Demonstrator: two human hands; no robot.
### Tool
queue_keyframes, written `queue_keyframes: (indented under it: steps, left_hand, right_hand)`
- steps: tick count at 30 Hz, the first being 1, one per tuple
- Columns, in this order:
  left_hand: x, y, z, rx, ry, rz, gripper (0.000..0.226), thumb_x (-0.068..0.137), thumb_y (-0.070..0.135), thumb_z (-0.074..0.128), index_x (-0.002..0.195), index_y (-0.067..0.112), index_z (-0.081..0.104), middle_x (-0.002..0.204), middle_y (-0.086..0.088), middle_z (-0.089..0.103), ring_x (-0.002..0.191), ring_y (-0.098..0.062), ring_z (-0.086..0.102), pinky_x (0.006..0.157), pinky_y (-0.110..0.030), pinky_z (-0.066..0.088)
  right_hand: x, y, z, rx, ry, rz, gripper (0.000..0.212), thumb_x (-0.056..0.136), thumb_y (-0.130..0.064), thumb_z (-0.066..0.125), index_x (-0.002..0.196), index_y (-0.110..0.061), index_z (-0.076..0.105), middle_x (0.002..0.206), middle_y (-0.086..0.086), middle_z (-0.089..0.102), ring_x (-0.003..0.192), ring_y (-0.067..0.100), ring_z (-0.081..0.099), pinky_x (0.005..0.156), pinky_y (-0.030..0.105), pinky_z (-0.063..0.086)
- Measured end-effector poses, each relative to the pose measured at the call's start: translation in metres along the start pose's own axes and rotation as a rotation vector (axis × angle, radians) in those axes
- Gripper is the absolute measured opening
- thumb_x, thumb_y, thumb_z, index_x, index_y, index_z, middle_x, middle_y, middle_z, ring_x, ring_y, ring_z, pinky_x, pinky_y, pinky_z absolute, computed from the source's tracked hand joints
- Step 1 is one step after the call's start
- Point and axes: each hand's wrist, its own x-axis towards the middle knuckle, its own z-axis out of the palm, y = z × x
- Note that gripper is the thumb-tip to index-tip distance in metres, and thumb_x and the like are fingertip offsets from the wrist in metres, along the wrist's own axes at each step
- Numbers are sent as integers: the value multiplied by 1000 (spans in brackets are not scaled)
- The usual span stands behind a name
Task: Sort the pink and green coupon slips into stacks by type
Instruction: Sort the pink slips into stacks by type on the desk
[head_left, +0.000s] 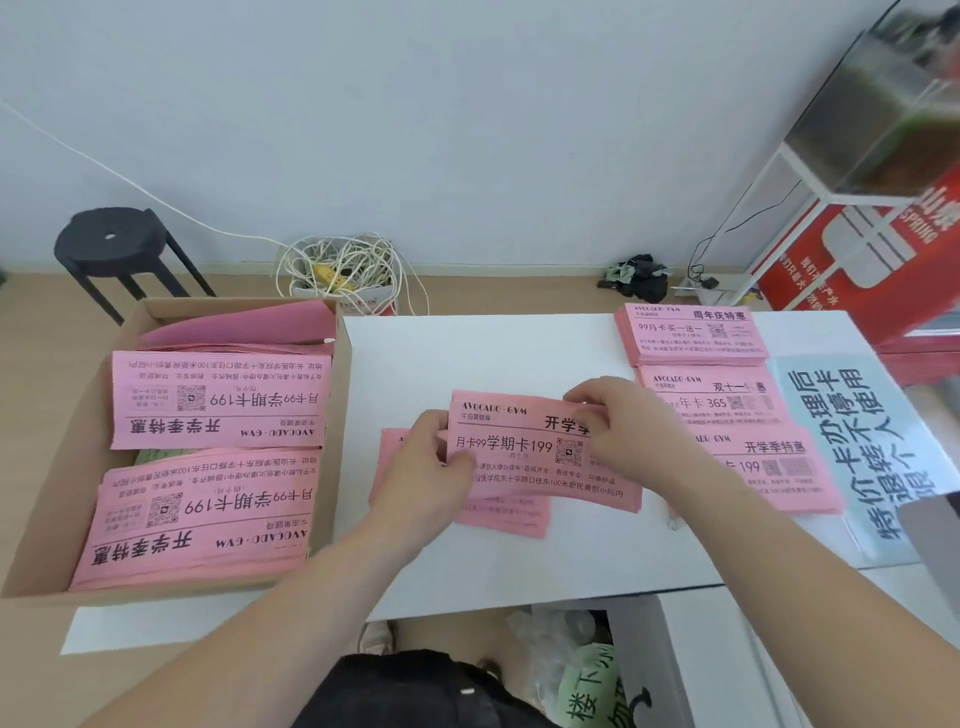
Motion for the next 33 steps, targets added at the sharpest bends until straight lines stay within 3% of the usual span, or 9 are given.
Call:
queue_keyframes:
  steps: [2,5,11,14,19,22,26,29,33]
  left_hand:
    - [18,18,1,33,-2,53,18,94,20,57,103,35,57,95,13,70,88,-12,68,71,-33,56]
    - [46,43,4,130,45,146,16,92,13,60,101,26,58,96,10,65,90,-10,62,71,-30,49]
    - [87,45,13,210,32,206,18,95,11,54,106,25,57,98,9,65,90,-13,62,75,-33,52]
    - [102,28,16,296,3,197,14,97,15,56,96,29,58,89,6,65,83,-21,62,70,-31,50]
    - [121,16,10,334,-20,237,8,98,24,56,99,31,59,103,12,63,82,-18,61,71,-33,48]
    - [128,19,12,278,-101,244,10,99,20,56,103,28,59,104,12,62,77,-16,59,65,-30,43]
    - [133,19,17,238,-129,190,13,99,18,56,102,30,59,99,12,64,84,-19,67,70,-37,55]
    - [134,19,22,226,-124,162,18,98,17,57,109,32,60,99,12,65,86,-16,66,74,-35,54]
    - [131,19,31,169,-81,142,26,98,21,59,121,32,57,102,13,67,84,-10,62,72,-28,46]
  right_hand:
    - [4,0,-12,-45,127,-34,23,101,-21,49,113,-34,64,110,-16,63,103,14,57,83,39,51]
    - [17,4,-25,-28,262,-78,19,99,-17,50,106,-29,62,104,-10,60,98,18,54,77,39,48]
    - [46,25,-9,-96,376,-123,25,92,-6,56,103,-28,61,102,-6,58,96,23,50,76,38,36]
    - [54,38,14,19,346,-58,16,98,-14,58,101,-28,64,103,-7,57,100,21,51,83,38,40]
    - [64,45,20,415,419,160,21,93,-16,68,108,-30,65,112,-6,58,106,14,53,86,32,42]
    - [65,49,16,629,365,284,33,95,-6,58,116,-31,62,108,-7,62,96,7,60,73,22,46]
    - [70,61,23,634,324,321,31,92,1,56,97,-25,72,111,1,66,97,1,58,63,3,41]
    - [76,67,21,721,279,359,33,92,2,57,97,-28,70,105,1,70,90,12,62,59,14,46]
    - [81,69,22,837,230,382,43,90,8,51,112,-28,61,102,-2,71,85,11,63,63,18,50]
